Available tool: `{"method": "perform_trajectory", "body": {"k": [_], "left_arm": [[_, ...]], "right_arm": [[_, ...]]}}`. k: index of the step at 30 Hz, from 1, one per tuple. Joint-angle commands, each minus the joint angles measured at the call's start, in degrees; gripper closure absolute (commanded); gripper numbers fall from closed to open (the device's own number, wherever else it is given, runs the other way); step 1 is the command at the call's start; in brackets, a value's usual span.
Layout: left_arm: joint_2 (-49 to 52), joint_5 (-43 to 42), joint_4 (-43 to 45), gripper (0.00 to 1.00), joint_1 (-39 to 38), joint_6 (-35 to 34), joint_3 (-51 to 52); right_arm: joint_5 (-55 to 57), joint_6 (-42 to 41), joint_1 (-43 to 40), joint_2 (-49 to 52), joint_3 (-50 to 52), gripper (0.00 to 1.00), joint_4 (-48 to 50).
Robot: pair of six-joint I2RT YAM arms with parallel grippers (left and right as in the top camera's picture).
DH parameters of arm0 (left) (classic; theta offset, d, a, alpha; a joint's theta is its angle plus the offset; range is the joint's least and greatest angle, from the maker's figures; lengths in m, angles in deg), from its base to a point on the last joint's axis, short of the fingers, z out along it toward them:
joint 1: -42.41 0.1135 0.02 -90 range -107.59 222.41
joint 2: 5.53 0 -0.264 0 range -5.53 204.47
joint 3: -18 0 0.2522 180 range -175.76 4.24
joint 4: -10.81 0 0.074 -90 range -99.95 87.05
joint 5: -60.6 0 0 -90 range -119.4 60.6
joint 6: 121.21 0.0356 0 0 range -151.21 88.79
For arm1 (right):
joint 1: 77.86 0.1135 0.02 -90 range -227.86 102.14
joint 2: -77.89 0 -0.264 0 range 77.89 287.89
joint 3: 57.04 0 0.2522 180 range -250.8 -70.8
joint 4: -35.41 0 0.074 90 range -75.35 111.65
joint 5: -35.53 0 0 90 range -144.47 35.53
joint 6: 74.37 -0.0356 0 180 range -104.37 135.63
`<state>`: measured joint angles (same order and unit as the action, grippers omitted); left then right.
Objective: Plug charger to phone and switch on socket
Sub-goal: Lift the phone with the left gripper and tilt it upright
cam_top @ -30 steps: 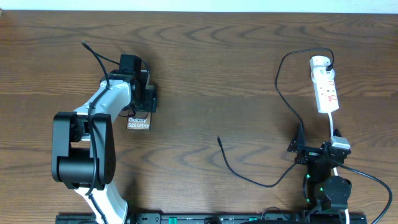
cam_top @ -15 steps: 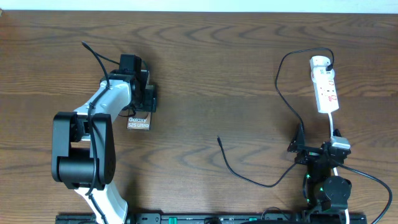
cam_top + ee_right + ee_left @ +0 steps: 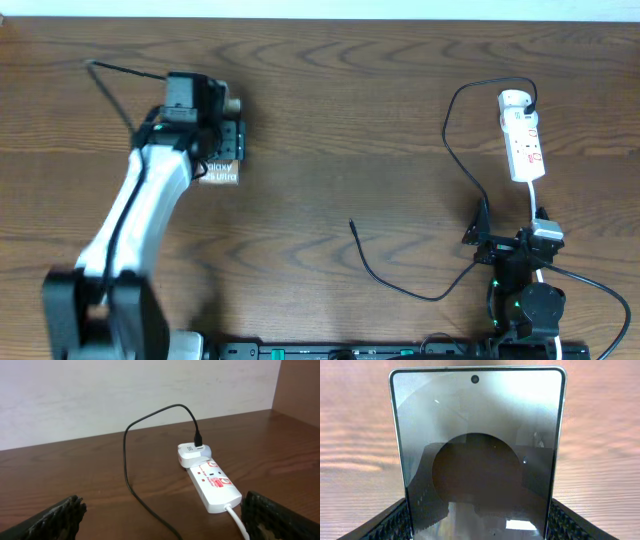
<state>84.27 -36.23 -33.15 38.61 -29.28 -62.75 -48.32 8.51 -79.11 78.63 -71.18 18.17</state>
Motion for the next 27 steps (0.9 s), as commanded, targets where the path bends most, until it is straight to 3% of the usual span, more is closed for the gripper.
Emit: {"method": "perform_trajectory", "body": {"k": [1, 4, 12, 20, 27], "left_arm": [[-7.4, -5.0, 0.5, 0.93, 0.2, -5.1, -0.4], [-12.9, -7.8, 0.8, 0.93, 0.2, -11.7, -0.4], [-22.1, -14.1, 1.2, 0.93, 0.2, -43.1, -0.4], [-20.9, -29.5, 5.6, 0.93, 1.8, -75.3, -0.4], [-19.2, -45.5, 13.6, 0.93, 6.1, -96.4, -0.4]], "right_arm": [[-0.1, 0.5, -0.2, -0.2, 0.1, 0.01, -0.2], [-0.1, 0.5, -0.2, -0.2, 0.1, 0.01, -0.2], [-0.1, 0.5, -0.2, -0.2, 0.1, 0.01, -0.2], [-0.1, 0.5, -0.2, -0.2, 0.1, 0.01, -0.2], [-0.1, 0.5, -0.2, -0.2, 0.1, 0.01, -0.2]]}}
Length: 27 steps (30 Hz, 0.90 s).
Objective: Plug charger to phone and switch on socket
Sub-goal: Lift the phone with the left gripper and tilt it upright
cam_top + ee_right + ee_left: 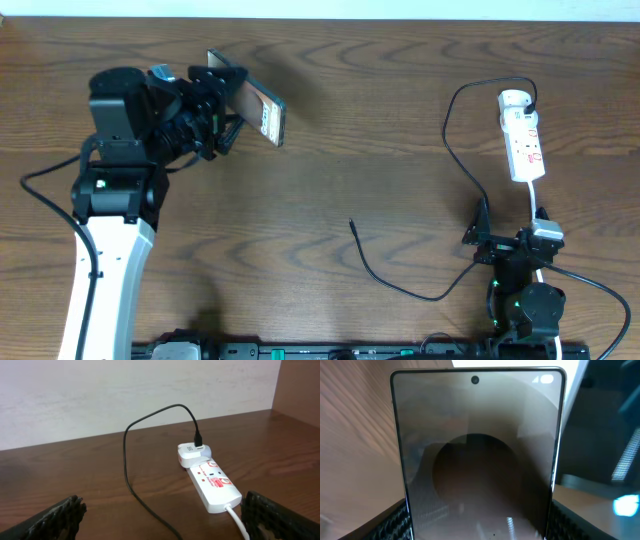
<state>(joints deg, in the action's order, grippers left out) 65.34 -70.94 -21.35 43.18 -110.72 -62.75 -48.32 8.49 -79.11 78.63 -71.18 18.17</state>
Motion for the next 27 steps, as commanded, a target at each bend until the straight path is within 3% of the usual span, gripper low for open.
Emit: {"method": "perform_trajectory", "body": {"k": [1, 6, 12, 27], "left_arm": [[-0.3, -12.2, 2.6, 0.93, 2.2, -17.6, -0.4], [-0.3, -21.2, 7.3, 0.93, 5.4, -28.9, -0.4], [-0.3, -25.8, 8.7, 0.93, 7.2, -38.2, -0.4], [-0.3, -23.6, 8.7, 0.93, 7.2, -40.0, -0.4]], "right_arm": [[-0.1, 0.6, -0.2, -0.2, 0.1, 0.01, -0.2], [-0.1, 0.6, -0.2, -0.2, 0.1, 0.01, -0.2], [-0.1, 0.6, -0.2, -0.2, 0.1, 0.01, -0.2], [-0.1, 0.6, -0.2, -0.2, 0.1, 0.01, -0.2]]}}
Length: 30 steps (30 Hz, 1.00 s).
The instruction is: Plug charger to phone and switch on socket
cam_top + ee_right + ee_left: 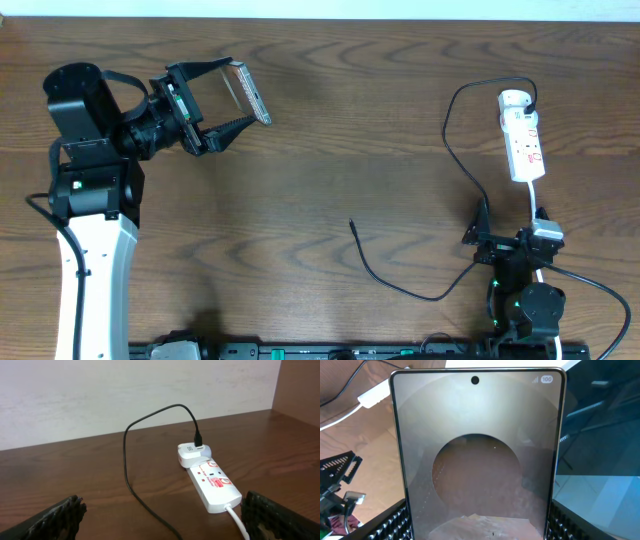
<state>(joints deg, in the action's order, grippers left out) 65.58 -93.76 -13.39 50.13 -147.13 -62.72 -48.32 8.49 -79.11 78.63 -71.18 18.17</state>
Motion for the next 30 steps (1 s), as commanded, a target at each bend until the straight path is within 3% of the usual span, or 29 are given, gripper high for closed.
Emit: {"method": "perform_trajectory", "body": {"k": [1, 5, 8, 21, 30], "left_arm": [[-0.5, -0.7, 0.7, 0.93, 0.2, -3.6, -0.5], [-0.5, 0.3, 0.7, 0.93, 0.2, -1.8, -0.5], [-0.5, 4.1, -0.5, 0.93, 0.2, 4.1, -0.4], [1.8, 29.2, -19.6, 0.93, 0.2, 57.3, -0.4], [6.4, 47.5, -35.5, 0.93, 0.2, 78.2, -0.3]], "right_arm": [[-0.1, 0.6, -0.2, -0.2, 0.1, 0.01, -0.2], [-0.1, 0.6, -0.2, -0.2, 0.1, 0.01, -0.2], [-0.1, 0.6, -0.2, -0.2, 0.1, 0.01, -0.2], [-0.1, 0.6, -0.2, -0.2, 0.1, 0.01, -0.2], [-0.1, 0.6, -0.2, -0.2, 0.1, 0.01, -0.2]]}}
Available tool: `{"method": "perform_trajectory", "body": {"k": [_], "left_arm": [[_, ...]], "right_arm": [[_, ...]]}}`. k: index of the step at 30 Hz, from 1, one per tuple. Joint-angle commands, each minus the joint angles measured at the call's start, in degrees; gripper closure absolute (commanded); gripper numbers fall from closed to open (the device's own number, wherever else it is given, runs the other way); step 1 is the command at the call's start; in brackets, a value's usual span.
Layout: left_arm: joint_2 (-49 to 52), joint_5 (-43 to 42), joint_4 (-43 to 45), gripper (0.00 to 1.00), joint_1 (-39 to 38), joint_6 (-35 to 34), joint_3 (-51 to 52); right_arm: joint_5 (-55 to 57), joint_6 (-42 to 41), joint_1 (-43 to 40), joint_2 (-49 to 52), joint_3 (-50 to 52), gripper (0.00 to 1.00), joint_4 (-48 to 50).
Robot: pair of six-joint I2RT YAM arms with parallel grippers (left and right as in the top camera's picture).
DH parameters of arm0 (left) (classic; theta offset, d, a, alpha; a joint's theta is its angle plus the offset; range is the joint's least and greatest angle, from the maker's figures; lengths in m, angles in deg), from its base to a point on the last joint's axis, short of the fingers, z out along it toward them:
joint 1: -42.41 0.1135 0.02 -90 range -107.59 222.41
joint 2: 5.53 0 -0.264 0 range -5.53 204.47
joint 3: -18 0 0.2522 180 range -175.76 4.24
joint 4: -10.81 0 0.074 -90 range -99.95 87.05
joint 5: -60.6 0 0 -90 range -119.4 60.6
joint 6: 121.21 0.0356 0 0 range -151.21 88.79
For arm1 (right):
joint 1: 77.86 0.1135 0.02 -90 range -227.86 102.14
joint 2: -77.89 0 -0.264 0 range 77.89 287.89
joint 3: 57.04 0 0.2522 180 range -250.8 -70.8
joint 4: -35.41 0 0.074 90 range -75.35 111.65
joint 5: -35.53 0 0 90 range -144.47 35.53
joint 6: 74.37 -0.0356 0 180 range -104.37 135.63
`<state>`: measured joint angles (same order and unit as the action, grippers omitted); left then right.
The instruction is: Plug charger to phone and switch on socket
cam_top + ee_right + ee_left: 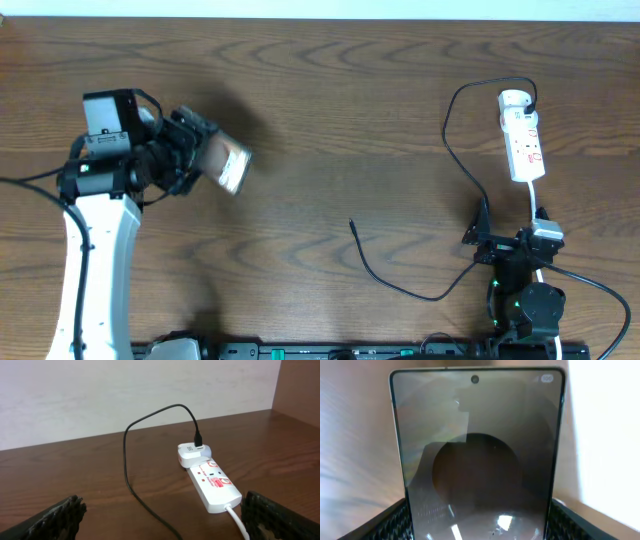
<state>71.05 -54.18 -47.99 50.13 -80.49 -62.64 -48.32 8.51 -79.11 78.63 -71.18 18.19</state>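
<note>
My left gripper (pixel 185 160) is shut on the phone (pixel 226 165), held above the table at the left; its dark screen (pixel 477 455) fills the left wrist view between both fingers. The white socket strip (pixel 522 140) lies at the far right with the white charger (pixel 513 100) plugged into its far end. The black charger cable (pixel 455 150) runs from it down to a loose plug end (pixel 352 224) on the table's middle. My right gripper (pixel 515 250) sits open at the front right, with the strip (pixel 214 485) and the cable (pixel 131 475) ahead of it.
A white lead (pixel 239 521) leaves the strip's near end beside my right finger (pixel 272 515). A pale wall (pixel 125 395) stands behind the table's far edge. Dark wooden tabletop (pixel 340 120) lies between the two arms.
My left gripper, still shut on the phone, has come lower and slightly nearer, and the phone has turned so its flat face shows from above. The right arm has not moved.
First my left gripper was down on the phone lying on the table at the left. Then it held the phone lifted and tilted, then raised edge-on towards the back. Now the phone sits lower, face turned. The right gripper, cable and strip stayed still throughout.
</note>
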Motion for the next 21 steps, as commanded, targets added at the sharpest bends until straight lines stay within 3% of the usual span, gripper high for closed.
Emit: {"method": "perform_trajectory", "body": {"k": [1, 4, 13, 21], "left_arm": [[1.6, 8.9, -1.5, 0.93, 0.2, 13.4, -0.3], [3.7, 13.1, -2.7, 0.93, -0.2, 17.7, 0.0], [7.7, 31.5, -1.5, 0.93, -7.8, 21.7, 1.1], [7.8, 34.2, 1.8, 0.93, -14.1, 28.2, 1.1]], "right_arm": [[-0.1, 0.5, -0.2, -0.2, 0.1, 0.01, -0.2], [-0.1, 0.5, -0.2, -0.2, 0.1, 0.01, -0.2], [-0.1, 0.5, -0.2, -0.2, 0.1, 0.01, -0.2], [-0.1, 0.5, -0.2, -0.2, 0.1, 0.01, -0.2]]}}
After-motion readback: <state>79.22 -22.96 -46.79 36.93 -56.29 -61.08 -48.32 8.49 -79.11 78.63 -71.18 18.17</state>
